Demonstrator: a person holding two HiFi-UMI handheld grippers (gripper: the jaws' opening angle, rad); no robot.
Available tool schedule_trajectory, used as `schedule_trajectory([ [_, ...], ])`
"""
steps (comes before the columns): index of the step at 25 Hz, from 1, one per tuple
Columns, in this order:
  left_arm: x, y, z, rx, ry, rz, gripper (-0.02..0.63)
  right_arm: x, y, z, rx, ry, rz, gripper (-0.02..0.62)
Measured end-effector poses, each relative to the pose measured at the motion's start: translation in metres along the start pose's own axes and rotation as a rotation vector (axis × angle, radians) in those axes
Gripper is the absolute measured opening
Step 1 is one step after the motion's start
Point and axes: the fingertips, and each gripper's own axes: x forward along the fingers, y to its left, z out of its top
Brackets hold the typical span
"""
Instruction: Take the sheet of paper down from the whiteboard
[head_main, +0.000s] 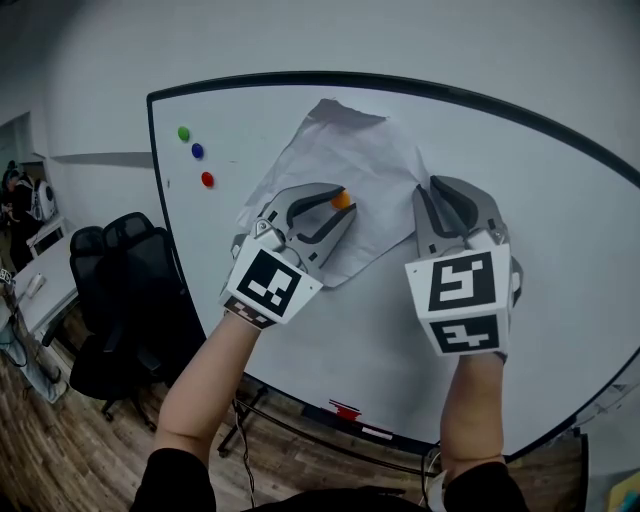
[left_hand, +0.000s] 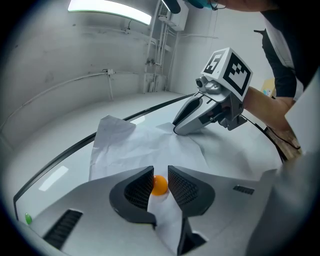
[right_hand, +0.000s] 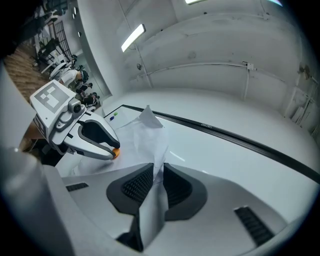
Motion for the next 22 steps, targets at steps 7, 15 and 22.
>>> schedule_trajectory([
  [7,-0.001,0.003,-0.009,-0.012,0.034,0.02,0.134,-0.002,-0.001,0.002,0.004,0.002,0.013,0.052],
  [15,0.0,0.003,-0.009,-0.019,0.017,0.038,0.135,-0.007,-0.003,0.006,-0.004,-0.009,0.014,0.037],
  [22,-0.001,0.004,-0.011,-0.029,0.021,0.031,0.132,-0.004,-0.001,0.005,-0.005,-0.008,0.017,0.035],
])
